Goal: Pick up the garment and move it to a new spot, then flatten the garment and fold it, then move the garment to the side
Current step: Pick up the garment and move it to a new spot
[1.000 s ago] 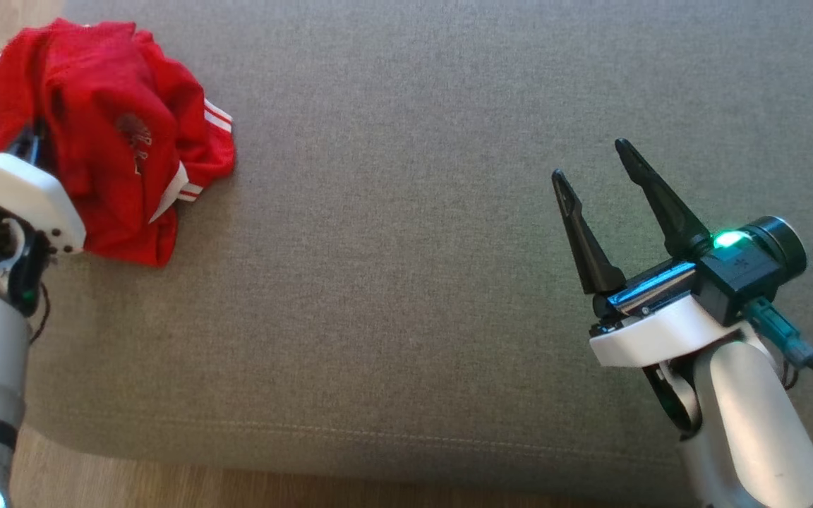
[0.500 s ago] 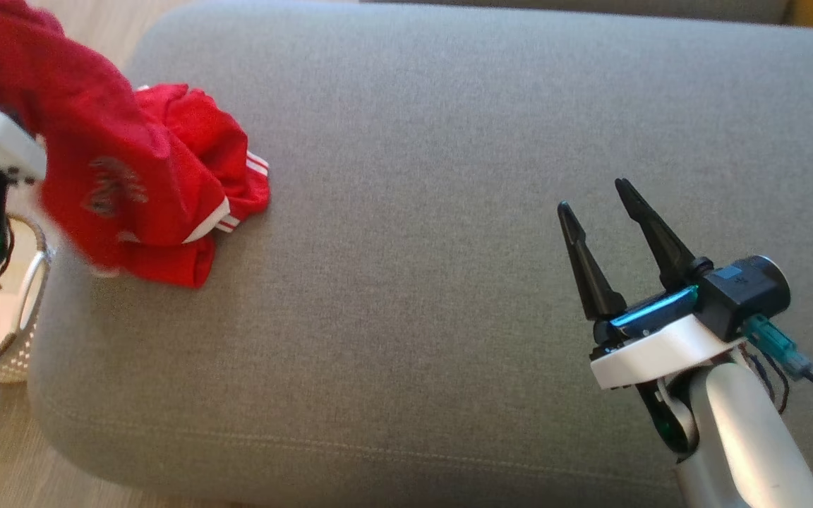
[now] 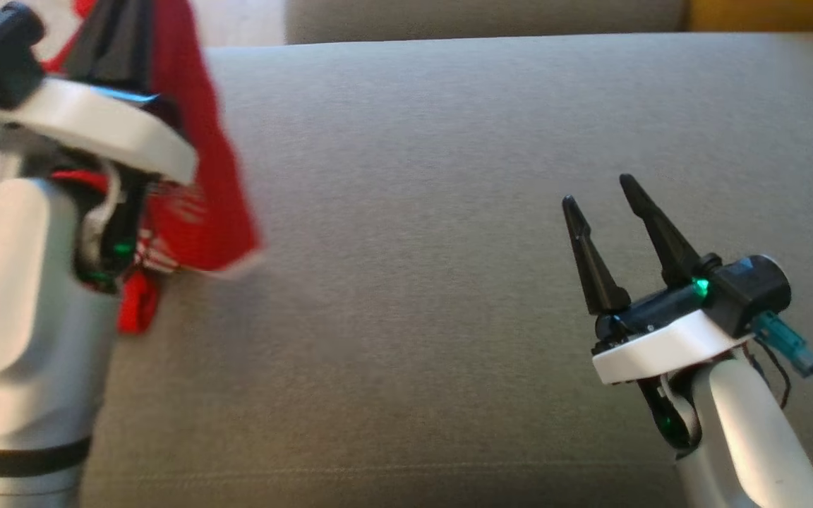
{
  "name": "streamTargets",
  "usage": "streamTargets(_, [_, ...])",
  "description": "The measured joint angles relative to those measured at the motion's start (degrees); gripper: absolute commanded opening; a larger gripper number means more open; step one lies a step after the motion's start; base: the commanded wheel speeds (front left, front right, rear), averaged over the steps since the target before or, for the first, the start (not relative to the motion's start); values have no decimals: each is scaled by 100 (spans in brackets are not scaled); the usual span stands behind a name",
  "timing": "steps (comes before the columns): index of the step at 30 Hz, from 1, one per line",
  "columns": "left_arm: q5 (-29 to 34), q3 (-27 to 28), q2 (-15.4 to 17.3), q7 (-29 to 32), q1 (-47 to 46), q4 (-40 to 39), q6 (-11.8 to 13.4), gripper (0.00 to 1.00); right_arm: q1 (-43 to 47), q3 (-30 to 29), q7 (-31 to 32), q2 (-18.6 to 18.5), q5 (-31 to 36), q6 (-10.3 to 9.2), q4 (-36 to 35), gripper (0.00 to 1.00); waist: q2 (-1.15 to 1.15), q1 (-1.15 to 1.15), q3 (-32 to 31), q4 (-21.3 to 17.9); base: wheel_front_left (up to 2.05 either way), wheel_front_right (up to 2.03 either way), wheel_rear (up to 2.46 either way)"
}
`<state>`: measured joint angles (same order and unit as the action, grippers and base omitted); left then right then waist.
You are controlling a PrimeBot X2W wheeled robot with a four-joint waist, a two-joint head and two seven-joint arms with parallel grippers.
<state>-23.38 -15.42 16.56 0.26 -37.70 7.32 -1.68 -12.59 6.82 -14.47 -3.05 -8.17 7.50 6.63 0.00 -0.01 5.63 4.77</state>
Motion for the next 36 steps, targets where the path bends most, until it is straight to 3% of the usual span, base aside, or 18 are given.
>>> streamTargets(13, [-365,-380,-1122,210,-658,-669,379,0,-303,-126,-15,-2,-127,0,-278,100,0,0,189,-1154,0,0,0])
streamTargets(20, [-218,-560,-1017,209,-425,234,445,0,-381,-170,-15,-1,-199,0,-423,100,0,1,494,-1484,0,0,0])
streamTargets(27, [498,-939,-601,-346,-162,2191,421,0,-595,-159,-15,-1,-238,0,-493,100,0,1,881,-1616,0,0,0])
streamTargets(29, [564,-988,-604,-517,-167,2843,425,69,-599,-151,-15,-1,-241,0,-497,100,0,2,981,-1594,0,0,0])
streamTargets(31, [570,-991,-633,-672,-190,3145,444,100,-605,-158,-15,-2,-236,0,-489,100,0,1,996,-1526,0,0,0])
streamTargets(36, [613,-969,-677,-1082,-277,3682,578,100,-625,-165,-15,-1,-146,0,-359,100,0,1,885,-1312,0,0,0])
